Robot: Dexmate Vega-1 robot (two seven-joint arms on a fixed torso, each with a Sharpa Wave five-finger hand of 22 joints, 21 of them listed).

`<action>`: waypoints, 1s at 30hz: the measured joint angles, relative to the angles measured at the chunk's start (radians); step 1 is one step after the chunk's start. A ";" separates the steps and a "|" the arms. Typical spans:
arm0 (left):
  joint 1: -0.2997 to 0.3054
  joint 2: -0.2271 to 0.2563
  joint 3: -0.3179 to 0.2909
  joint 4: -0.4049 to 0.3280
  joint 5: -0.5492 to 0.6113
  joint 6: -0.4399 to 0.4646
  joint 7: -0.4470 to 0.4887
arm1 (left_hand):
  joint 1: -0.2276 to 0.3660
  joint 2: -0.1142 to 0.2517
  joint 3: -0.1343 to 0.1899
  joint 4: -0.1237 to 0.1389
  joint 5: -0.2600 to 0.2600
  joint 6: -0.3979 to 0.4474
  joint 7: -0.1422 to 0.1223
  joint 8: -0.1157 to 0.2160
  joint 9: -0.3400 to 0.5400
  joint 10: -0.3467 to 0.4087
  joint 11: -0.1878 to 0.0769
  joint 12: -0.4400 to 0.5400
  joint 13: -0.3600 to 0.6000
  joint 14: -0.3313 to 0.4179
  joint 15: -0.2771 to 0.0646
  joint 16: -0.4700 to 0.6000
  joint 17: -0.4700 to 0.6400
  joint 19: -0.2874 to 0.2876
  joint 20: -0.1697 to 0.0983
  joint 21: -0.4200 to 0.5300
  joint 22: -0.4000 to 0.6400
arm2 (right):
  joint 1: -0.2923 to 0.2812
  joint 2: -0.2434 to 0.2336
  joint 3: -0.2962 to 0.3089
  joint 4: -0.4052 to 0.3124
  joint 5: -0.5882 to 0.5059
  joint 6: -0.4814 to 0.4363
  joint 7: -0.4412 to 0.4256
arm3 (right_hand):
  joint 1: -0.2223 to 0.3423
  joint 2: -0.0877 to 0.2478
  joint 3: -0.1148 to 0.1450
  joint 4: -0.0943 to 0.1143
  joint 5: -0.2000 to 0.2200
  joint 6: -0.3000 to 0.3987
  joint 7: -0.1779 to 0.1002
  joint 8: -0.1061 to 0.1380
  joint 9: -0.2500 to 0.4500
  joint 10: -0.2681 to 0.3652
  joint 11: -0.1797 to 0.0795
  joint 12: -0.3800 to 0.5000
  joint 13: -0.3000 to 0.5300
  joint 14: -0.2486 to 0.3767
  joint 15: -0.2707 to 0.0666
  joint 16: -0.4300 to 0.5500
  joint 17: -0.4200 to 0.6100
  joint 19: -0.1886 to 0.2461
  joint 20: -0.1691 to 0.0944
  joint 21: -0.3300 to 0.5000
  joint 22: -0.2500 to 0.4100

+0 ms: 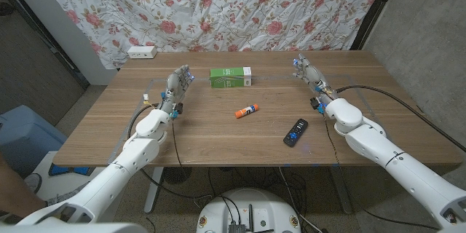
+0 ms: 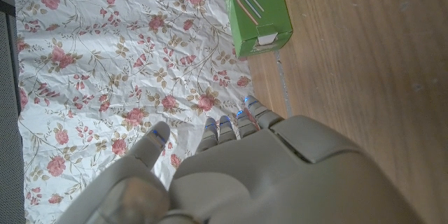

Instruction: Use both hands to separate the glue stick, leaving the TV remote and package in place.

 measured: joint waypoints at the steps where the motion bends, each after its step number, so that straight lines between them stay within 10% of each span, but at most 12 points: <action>1: 0.004 0.002 -0.003 -0.004 -0.001 0.000 0.002 | 0.000 0.000 0.000 0.000 0.000 0.000 0.000 0.000 0.000 0.000 0.000 0.000 0.000 0.002 -0.002 0.000 0.000 0.001 -0.001 0.000 0.000 | -0.001 -0.008 -0.004 -0.015 -0.015 -0.011 -0.004 | 0.005 0.005 0.000 0.000 0.000 0.002 -0.002 0.000 0.000 0.000 0.000 0.000 0.000 0.000 0.000 0.000 -0.003 0.000 0.000 0.000 0.000; 21: 0.037 0.027 -0.028 -0.041 -0.010 0.000 0.020 | 0.004 0.004 0.006 -0.006 0.000 0.017 -0.005 0.003 0.000 0.025 -0.007 0.004 0.000 0.016 -0.005 0.000 -0.002 0.003 -0.003 0.000 0.000 | 0.008 -0.093 -0.045 -0.157 -0.219 -0.119 -0.025 | 0.048 0.005 0.020 -0.038 0.000 0.019 -0.027 0.000 0.000 0.005 -0.016 0.000 0.000 -0.009 -0.009 0.000 -0.031 -0.020 -0.012 0.000 0.000; 30: 0.046 0.032 -0.032 -0.056 -0.009 0.010 0.038 | 0.007 0.007 0.011 -0.017 0.000 0.031 -0.005 0.007 0.000 0.040 -0.007 0.004 0.000 0.034 -0.012 0.000 -0.003 0.014 -0.003 0.000 0.000 | 0.044 -0.130 -0.078 -0.197 -0.344 -0.170 0.003 | 0.084 -0.011 0.033 -0.089 0.000 -0.009 -0.055 0.000 0.000 -0.007 -0.029 0.000 0.000 -0.027 -0.005 0.000 -0.059 -0.050 -0.007 0.000 0.000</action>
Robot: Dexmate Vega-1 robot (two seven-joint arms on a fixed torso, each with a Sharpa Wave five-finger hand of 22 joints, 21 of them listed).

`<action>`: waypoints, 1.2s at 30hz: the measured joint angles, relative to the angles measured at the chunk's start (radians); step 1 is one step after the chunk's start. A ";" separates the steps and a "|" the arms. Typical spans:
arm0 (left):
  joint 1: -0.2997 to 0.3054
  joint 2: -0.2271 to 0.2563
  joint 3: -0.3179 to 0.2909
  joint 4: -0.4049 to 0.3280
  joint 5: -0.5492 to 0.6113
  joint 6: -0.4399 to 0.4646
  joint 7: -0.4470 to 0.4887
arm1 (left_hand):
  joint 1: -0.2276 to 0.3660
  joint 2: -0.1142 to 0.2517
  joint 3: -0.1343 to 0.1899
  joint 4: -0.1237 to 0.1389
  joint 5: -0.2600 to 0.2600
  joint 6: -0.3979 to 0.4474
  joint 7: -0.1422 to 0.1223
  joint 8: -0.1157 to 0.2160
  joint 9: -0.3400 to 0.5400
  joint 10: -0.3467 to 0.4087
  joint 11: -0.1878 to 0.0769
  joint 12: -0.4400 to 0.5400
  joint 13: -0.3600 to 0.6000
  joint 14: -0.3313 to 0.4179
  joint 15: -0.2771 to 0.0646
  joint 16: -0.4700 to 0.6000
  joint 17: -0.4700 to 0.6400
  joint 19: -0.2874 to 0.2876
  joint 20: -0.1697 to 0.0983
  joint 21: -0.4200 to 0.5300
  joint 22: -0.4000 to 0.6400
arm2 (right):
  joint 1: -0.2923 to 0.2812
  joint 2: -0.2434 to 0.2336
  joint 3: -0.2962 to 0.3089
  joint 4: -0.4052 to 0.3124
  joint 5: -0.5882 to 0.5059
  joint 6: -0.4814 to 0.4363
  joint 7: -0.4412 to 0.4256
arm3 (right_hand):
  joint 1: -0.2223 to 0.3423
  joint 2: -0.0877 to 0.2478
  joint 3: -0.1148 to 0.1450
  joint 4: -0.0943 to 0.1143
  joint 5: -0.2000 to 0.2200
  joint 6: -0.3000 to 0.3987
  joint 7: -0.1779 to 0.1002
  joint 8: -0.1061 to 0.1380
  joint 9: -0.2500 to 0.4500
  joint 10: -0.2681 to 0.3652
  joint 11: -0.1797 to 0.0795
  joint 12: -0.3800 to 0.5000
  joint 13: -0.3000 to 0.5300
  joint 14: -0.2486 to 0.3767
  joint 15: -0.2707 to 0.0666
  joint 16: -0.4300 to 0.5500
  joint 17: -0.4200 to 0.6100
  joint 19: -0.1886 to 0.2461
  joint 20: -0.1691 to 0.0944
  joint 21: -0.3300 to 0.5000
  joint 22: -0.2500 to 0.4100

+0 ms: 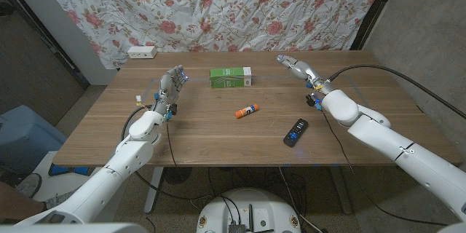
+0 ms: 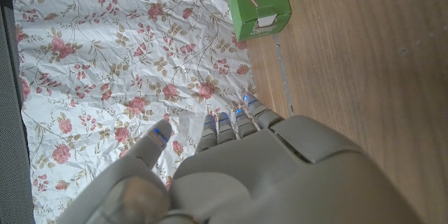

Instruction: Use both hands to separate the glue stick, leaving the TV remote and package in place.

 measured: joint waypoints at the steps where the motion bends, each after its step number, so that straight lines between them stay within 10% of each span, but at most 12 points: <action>1: 0.000 0.001 0.000 -0.002 0.000 0.001 0.000 | 0.000 0.000 0.000 0.000 0.000 0.002 -0.002 0.000 0.000 0.004 -0.004 0.000 0.000 0.000 0.000 0.000 0.000 0.000 0.000 0.000 0.000 | 0.004 -0.004 -0.004 -0.005 -0.015 -0.008 0.005 | 0.008 -0.008 -0.003 -0.003 0.000 0.000 0.000 0.000 0.000 0.000 0.000 0.000 0.000 -0.007 -0.004 0.000 -0.001 0.000 0.000 0.000 0.000; 36: 0.009 0.004 -0.005 -0.025 0.024 0.013 0.044 | 0.005 0.005 0.008 -0.008 0.000 0.032 0.000 0.000 0.000 0.028 -0.008 0.000 0.000 0.018 0.007 0.000 0.000 0.007 -0.004 0.000 0.000 | 0.143 -0.147 -0.111 -0.175 -0.415 -0.163 0.326 | 0.105 0.000 0.042 -0.130 -0.049 -0.144 -0.057 -0.008 0.000 -0.070 -0.059 -0.005 0.000 -0.175 0.061 0.000 -0.056 -0.156 0.084 0.000 0.002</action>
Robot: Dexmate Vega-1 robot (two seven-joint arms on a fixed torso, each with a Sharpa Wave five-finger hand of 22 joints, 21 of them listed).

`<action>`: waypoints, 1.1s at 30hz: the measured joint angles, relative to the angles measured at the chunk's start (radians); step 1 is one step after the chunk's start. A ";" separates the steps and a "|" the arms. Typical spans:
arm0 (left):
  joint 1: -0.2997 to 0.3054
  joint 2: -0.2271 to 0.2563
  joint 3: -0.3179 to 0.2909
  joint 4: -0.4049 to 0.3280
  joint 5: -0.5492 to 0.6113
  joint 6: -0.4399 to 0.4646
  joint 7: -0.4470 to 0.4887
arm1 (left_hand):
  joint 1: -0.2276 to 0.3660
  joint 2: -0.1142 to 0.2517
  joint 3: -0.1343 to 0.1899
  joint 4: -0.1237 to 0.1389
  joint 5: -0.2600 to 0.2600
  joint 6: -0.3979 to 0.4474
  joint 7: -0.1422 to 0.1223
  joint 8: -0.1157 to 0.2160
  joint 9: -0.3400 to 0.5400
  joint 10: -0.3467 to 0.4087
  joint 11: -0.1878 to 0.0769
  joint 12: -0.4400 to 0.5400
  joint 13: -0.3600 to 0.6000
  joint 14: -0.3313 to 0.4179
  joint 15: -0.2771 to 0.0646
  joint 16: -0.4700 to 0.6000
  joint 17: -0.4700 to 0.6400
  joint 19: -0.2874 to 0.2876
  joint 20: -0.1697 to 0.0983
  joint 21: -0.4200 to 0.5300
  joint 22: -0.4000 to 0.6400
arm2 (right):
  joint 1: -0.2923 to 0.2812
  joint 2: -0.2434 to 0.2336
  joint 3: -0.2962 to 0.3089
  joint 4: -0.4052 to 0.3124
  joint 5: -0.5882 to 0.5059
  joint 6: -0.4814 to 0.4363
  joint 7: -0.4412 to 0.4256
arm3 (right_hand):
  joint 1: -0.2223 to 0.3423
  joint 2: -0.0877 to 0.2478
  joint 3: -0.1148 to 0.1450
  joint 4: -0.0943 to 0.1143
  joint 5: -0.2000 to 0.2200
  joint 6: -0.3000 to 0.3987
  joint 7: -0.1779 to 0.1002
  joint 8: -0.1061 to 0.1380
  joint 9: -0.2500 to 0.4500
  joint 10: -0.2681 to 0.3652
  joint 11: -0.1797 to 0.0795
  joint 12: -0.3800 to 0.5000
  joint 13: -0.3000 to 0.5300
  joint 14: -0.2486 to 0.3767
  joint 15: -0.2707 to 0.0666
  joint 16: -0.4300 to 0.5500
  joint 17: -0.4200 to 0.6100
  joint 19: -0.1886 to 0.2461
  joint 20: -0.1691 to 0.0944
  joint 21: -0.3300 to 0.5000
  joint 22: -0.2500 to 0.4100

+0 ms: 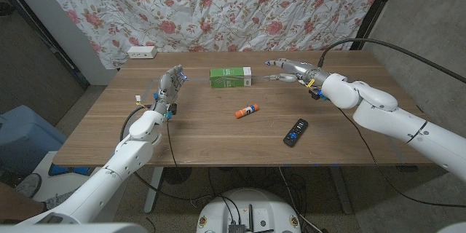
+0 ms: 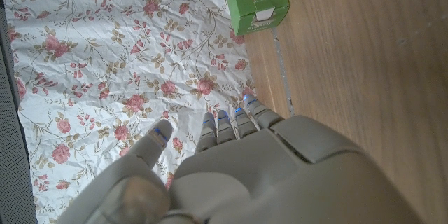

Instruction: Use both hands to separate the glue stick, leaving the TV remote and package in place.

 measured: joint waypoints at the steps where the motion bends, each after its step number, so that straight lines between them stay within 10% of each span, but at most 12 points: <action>1: 0.000 0.000 0.000 0.000 0.002 0.000 0.001 | 0.000 0.000 0.000 0.000 0.000 0.000 0.000 0.000 0.000 0.000 0.000 0.000 0.000 0.000 0.000 0.000 0.000 0.000 0.000 0.000 0.000 | 0.009 -0.002 -0.006 -0.007 -0.012 -0.002 0.016 | 0.000 0.000 0.001 -0.001 0.000 -0.003 0.000 0.000 0.000 0.000 0.000 0.000 0.000 -0.004 0.004 0.000 0.000 0.000 0.000 0.000 0.000; 14: -0.010 -0.005 -0.002 0.010 0.008 -0.003 0.012 | 0.000 0.000 0.000 0.000 0.000 0.004 -0.004 0.000 0.000 0.009 -0.002 0.000 0.000 0.000 0.000 0.000 0.000 0.000 0.000 0.000 0.000 | 0.077 0.008 -0.049 -0.042 -0.129 -0.033 0.198 | 0.092 0.000 0.043 -0.049 0.002 -0.003 0.000 0.016 0.005 0.013 0.006 0.012 0.003 -0.012 0.013 0.011 -0.010 -0.009 0.017 0.004 0.000; 33: -0.021 -0.015 0.007 0.025 0.026 -0.004 0.032 | 0.000 0.000 0.000 0.000 0.000 0.011 -0.004 0.000 0.000 0.009 -0.002 0.000 0.003 0.000 0.000 0.000 0.000 0.000 0.000 0.000 0.000 | 0.136 0.058 -0.107 -0.085 -0.275 -0.088 0.398 | 0.203 -0.034 0.081 -0.056 0.005 0.032 -0.012 0.041 0.007 0.063 0.016 0.027 0.007 0.026 0.036 0.030 -0.021 0.001 0.061 0.007 0.000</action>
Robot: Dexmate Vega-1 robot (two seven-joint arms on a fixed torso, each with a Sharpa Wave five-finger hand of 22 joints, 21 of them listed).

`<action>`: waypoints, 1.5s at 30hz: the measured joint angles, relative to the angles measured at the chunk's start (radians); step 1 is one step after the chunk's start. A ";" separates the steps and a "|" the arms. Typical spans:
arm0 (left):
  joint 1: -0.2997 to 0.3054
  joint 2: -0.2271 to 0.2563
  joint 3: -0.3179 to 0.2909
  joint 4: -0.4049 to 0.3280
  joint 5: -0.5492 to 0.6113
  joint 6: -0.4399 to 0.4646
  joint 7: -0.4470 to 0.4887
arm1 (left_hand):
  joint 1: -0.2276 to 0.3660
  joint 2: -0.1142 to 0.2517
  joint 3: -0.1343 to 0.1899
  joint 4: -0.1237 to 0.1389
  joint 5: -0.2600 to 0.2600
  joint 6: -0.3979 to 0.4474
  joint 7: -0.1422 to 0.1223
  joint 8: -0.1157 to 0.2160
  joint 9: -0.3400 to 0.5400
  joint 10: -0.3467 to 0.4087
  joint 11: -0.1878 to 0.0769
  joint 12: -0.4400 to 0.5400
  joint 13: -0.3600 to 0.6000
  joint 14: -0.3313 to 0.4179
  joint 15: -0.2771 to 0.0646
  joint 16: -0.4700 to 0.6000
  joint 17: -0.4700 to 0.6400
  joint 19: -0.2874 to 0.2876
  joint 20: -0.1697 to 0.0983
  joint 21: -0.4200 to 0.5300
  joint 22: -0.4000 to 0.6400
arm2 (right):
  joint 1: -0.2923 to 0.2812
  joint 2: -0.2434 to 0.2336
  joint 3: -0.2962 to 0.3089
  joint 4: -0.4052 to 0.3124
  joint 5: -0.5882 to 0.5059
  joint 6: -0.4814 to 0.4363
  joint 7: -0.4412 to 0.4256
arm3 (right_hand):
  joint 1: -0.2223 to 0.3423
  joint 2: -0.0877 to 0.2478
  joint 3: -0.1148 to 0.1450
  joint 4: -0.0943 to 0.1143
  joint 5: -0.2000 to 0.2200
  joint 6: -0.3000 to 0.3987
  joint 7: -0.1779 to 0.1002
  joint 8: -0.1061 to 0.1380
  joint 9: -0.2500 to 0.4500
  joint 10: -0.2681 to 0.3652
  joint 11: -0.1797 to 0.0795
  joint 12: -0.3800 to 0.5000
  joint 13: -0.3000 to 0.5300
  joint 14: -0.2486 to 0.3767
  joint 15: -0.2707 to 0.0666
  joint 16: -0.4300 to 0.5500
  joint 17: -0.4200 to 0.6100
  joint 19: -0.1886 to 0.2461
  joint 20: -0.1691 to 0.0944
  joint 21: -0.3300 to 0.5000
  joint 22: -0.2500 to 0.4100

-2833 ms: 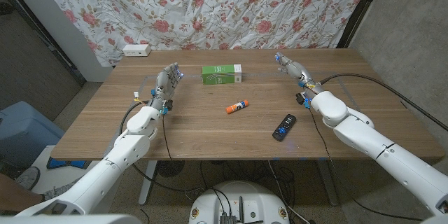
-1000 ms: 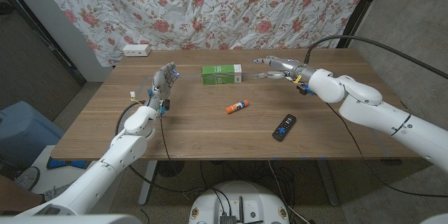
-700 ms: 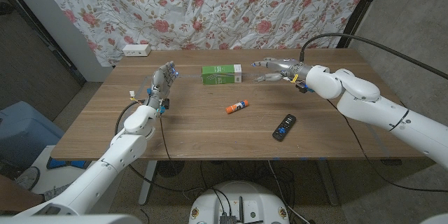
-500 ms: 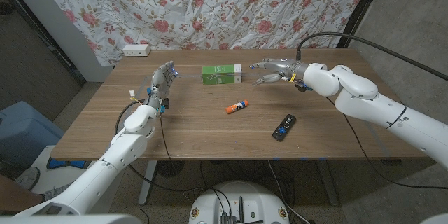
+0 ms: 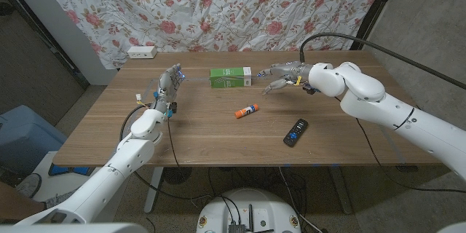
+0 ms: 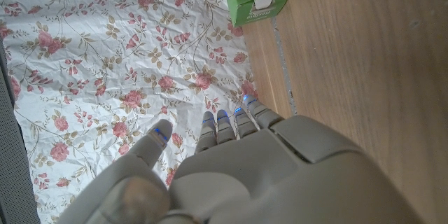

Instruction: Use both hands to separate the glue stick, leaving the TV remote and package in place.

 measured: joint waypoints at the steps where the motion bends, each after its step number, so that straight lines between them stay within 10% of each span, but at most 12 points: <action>1: 0.000 0.000 0.000 0.000 0.000 0.000 0.000 | 0.000 0.000 0.000 0.000 0.000 0.000 0.000 0.000 0.000 0.000 0.000 0.000 0.000 0.000 0.000 0.000 0.000 0.000 0.000 0.000 0.000 | 0.000 0.000 0.000 0.000 -0.009 -0.003 0.009 | 0.000 0.000 0.001 0.001 0.000 0.002 0.002 0.000 0.000 0.000 0.000 0.000 0.000 0.003 0.003 0.000 -0.002 0.002 0.005 0.000 0.000; 45: -0.003 -0.015 0.011 0.010 0.004 0.012 0.017 | 0.000 0.000 0.009 0.009 0.000 0.009 -0.002 -0.004 0.000 0.004 -0.004 -0.004 0.000 0.000 0.000 0.000 0.002 0.000 0.000 0.000 0.000 | 0.098 0.178 -0.153 0.080 -0.293 0.024 0.288 | 0.150 -0.072 0.041 0.008 -0.005 0.081 -0.031 0.019 0.003 0.098 0.005 0.016 0.009 0.102 0.016 0.029 -0.006 0.027 0.022 0.004 0.000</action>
